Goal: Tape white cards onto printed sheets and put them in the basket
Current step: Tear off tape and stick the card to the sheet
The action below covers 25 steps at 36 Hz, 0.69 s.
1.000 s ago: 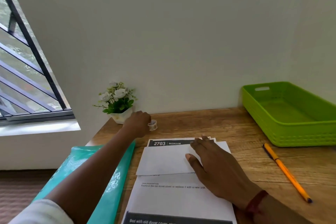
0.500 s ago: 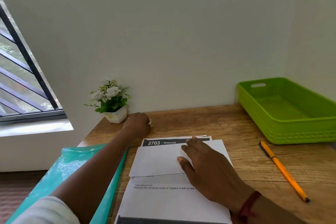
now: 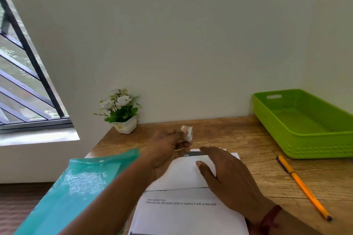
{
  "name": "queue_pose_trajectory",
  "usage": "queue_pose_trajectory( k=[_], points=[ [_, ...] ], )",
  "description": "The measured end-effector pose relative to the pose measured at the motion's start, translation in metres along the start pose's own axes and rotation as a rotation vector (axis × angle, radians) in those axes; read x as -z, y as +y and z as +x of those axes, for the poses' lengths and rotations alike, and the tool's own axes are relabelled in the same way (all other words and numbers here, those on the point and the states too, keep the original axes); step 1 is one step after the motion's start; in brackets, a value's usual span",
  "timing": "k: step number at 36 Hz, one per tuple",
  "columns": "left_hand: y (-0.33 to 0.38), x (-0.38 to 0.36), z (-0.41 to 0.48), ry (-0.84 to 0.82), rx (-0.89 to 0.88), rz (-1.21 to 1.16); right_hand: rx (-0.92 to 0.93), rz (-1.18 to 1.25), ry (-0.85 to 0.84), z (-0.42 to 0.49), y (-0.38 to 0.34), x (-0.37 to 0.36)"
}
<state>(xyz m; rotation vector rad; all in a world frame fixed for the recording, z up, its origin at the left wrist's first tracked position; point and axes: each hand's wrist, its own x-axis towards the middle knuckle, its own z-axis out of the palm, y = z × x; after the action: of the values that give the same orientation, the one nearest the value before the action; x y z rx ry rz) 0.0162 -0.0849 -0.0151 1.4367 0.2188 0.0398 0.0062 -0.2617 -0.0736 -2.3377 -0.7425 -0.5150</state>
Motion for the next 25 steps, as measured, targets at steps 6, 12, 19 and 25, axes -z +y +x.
queue_pose_trajectory(
  k=[6,12,19,25],
  points=[
    [-0.02,-0.011,-0.026,-0.094,0.014,-0.174,-0.025,0.203,0.095,0.003,0.0,-0.005],
    [-0.03,-0.012,-0.035,-0.163,-0.028,-0.19,-0.046,0.297,0.249,0.002,-0.001,-0.006],
    [-0.024,-0.005,-0.044,-0.206,-0.086,-0.231,-0.008,0.329,0.267,0.003,-0.003,-0.004],
    [-0.02,-0.004,-0.046,-0.226,-0.122,-0.242,0.035,0.385,0.294,0.002,-0.007,-0.007]
  ],
)
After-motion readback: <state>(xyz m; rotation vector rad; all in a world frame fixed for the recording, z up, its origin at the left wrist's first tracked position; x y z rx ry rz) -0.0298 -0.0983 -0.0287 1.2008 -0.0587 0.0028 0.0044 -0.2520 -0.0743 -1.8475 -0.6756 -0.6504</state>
